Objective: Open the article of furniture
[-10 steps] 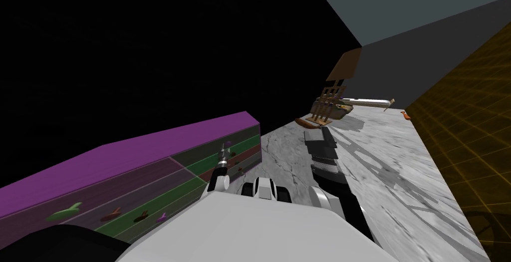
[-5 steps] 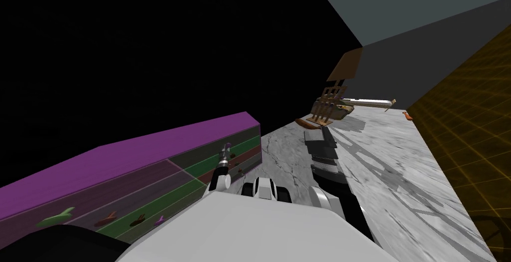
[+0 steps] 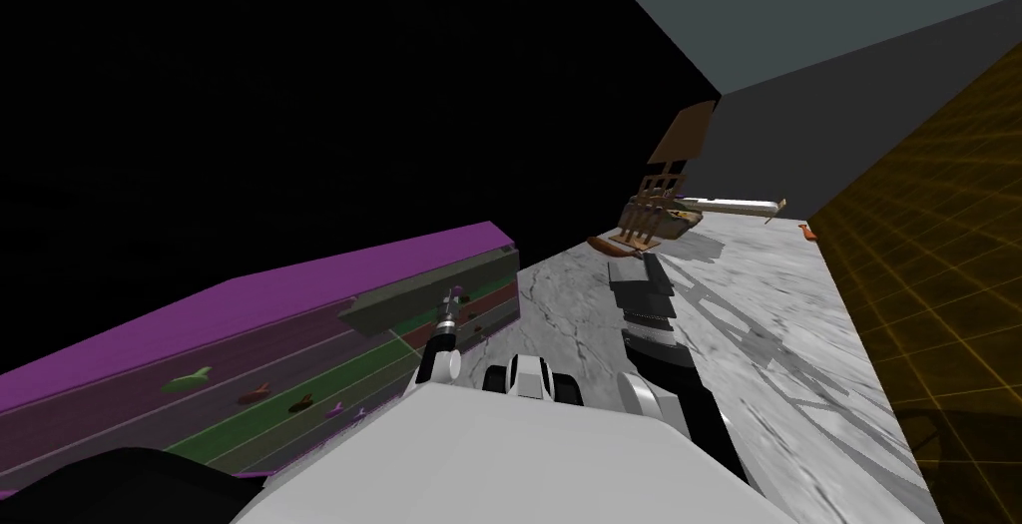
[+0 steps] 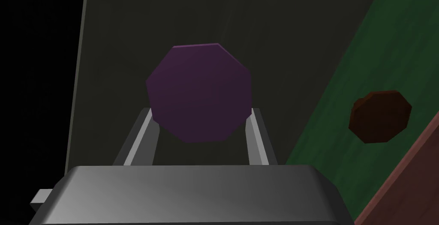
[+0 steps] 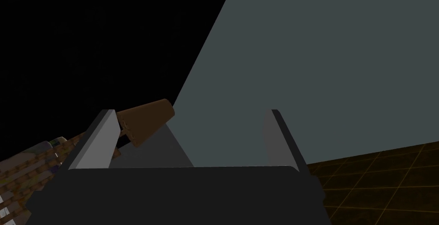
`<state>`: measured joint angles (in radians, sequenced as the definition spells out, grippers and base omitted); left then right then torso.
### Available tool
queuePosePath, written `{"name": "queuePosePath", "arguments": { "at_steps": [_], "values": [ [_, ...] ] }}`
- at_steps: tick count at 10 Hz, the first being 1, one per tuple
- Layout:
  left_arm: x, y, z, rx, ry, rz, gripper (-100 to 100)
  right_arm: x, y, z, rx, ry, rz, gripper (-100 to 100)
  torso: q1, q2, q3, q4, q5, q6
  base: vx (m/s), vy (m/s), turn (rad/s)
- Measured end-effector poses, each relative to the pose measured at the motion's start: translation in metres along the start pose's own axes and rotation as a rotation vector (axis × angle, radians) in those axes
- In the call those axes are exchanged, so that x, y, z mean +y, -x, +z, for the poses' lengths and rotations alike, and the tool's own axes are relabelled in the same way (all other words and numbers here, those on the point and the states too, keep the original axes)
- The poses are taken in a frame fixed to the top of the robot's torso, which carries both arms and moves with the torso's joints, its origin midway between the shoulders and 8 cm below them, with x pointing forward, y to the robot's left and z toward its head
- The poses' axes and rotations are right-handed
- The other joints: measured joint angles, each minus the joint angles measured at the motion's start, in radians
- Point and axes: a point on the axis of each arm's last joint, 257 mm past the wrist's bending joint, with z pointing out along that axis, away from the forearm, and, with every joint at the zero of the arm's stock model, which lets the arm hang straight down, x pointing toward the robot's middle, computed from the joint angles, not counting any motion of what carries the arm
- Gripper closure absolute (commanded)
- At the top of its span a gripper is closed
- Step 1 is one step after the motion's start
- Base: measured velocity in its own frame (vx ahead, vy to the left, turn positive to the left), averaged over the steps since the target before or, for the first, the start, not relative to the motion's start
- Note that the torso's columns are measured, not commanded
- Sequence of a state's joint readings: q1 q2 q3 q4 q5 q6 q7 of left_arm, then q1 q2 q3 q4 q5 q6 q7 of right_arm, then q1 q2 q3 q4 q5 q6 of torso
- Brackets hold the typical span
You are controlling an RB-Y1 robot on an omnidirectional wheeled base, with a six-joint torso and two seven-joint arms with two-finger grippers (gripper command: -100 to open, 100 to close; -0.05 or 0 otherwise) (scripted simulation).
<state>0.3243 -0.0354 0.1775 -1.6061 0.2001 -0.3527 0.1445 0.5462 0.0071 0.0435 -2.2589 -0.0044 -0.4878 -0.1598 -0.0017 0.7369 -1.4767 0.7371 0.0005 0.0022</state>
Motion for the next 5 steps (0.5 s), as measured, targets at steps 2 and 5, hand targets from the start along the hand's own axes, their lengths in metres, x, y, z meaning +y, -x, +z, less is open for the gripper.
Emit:
{"name": "queuePosePath", "arguments": {
  "at_steps": [2, 5],
  "values": [
    [0.0012, 0.0005, -0.0015, -0.001, 0.004, 0.001, 100, 0.0000, 0.0001, 0.0000, 0.000, 0.000, 0.000, 0, 0.001, -0.001, -0.001, 0.000, 0.000, -0.001, -0.134, -0.102, 0.015],
    [0.0012, -0.0010, -0.0051, 0.001, 0.006, 0.001, 100, 0.0000, 0.0000, 0.0000, 0.000, 0.000, 0.000, 0, 0.001, -0.001, 0.000, -0.001, 0.001, 0.001, -0.134, -0.083, 0.005]
  ]
}}
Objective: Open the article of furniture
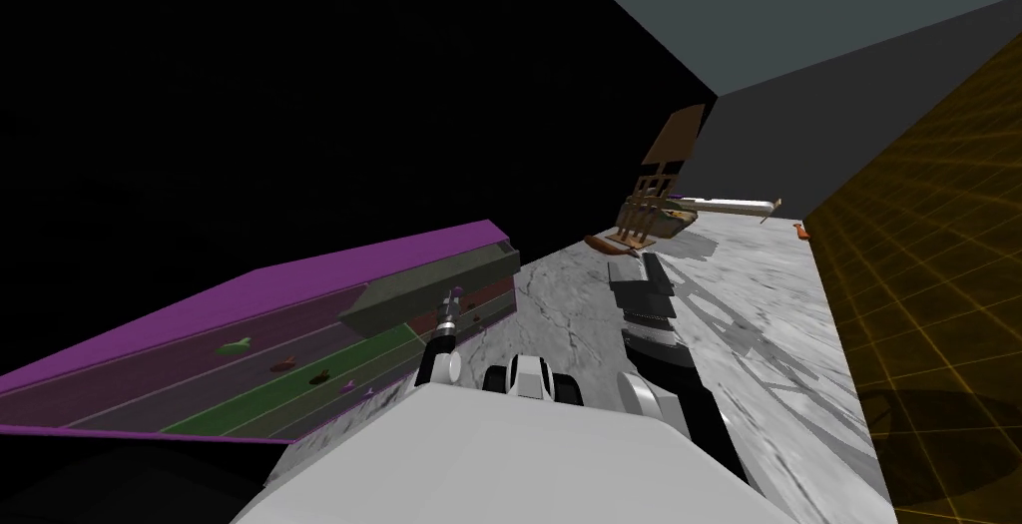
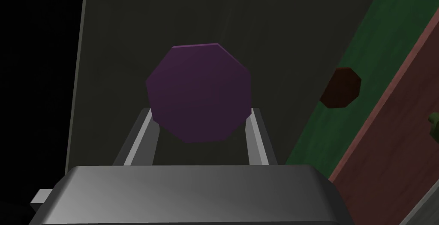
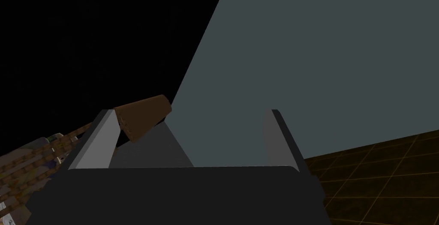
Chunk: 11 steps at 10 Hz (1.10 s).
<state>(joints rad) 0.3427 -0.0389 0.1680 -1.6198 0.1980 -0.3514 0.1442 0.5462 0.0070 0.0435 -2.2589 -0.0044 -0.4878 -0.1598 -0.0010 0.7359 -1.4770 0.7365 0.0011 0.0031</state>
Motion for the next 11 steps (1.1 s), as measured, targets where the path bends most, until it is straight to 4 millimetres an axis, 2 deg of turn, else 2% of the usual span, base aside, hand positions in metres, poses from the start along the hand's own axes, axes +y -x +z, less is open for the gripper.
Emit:
{"name": "queuePosePath", "arguments": {
  "at_steps": [7, 8, 11],
  "values": [
    [0.003, -0.001, -0.006, 0.004, 0.009, 0.000, 100, 0.000, 0.000, 0.000, 0.000, 0.000, 0.000, 0, 0.003, -0.004, -0.003, 0.001, -0.001, -0.002, -0.137, -0.087, 0.007],
    [0.001, -0.002, -0.007, 0.006, 0.006, 0.000, -100, 0.000, 0.000, 0.000, 0.000, 0.000, 0.000, 0, 0.002, -0.001, -0.001, 0.000, 0.000, -0.002, -0.066, -0.044, 0.000],
    [-0.011, -0.001, -0.007, 0.002, 0.007, -0.001, -100, 0.000, 0.000, 0.000, 0.000, 0.000, -0.001, 0, 0.003, -0.002, -0.002, 0.001, -0.001, -0.003, 0.028, -0.001, -0.007]
  ]
}}
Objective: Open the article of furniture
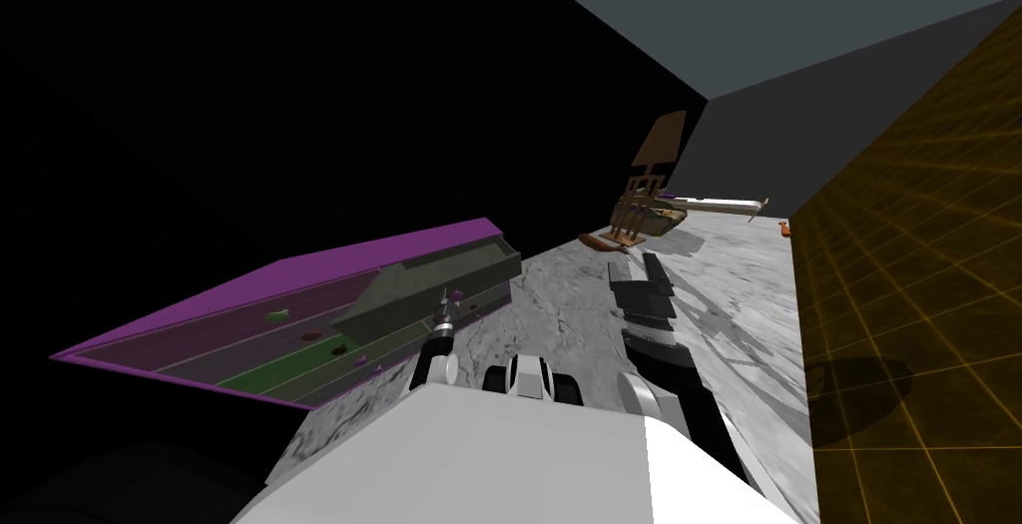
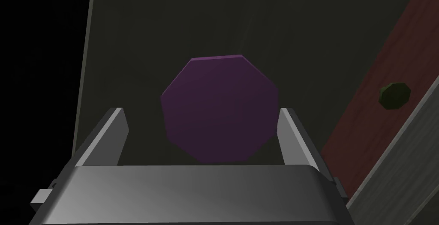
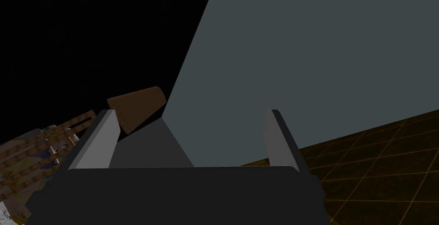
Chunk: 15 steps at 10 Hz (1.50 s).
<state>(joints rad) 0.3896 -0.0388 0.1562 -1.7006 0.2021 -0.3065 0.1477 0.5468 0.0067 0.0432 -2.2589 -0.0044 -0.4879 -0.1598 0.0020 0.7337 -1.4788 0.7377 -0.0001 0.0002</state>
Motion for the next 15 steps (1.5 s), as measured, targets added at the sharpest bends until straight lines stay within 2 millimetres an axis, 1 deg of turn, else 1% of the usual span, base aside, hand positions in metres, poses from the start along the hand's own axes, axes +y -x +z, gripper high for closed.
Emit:
{"name": "queuePosePath", "arguments": {
  "at_steps": [2, 5, 9, 10, 15],
  "values": [
    [-0.012, -0.001, 0.002, 0.000, -0.004, 0.000, -100, 0.000, 0.000, 0.000, 0.000, 0.000, 0.000, 0, -0.003, 0.005, 0.003, 0.001, 0.000, 0.000, 0.017, -0.006, -0.009],
    [-0.024, 0.002, -0.002, -0.008, 0.014, 0.003, -100, 0.000, 0.000, 0.000, 0.000, 0.000, 0.000, 0, -0.006, 0.012, 0.005, 0.007, -0.005, -0.001, 0.006, -0.016, -0.004],
    [-0.032, 0.004, -0.004, -0.014, 0.025, 0.010, -100, 0.000, 0.000, 0.000, 0.000, 0.000, 0.000, 0, -0.010, 0.017, 0.005, 0.011, -0.011, -0.001, 0.007, -0.006, -0.004],
    [-0.030, 0.005, -0.005, -0.017, 0.031, 0.010, 0, 0.000, 0.000, 0.000, 0.000, 0.000, 0.000, 0, -0.009, 0.015, 0.005, 0.008, -0.008, -0.001, 0.008, -0.005, -0.001],
    [-0.020, 0.010, -0.009, -0.028, 0.052, 0.011, 0, 0.000, 0.000, 0.000, 0.000, 0.000, 0.000, 0, -0.004, 0.007, 0.002, 0.002, -0.003, 0.000, 0.001, -0.002, 0.000]
  ]
}}
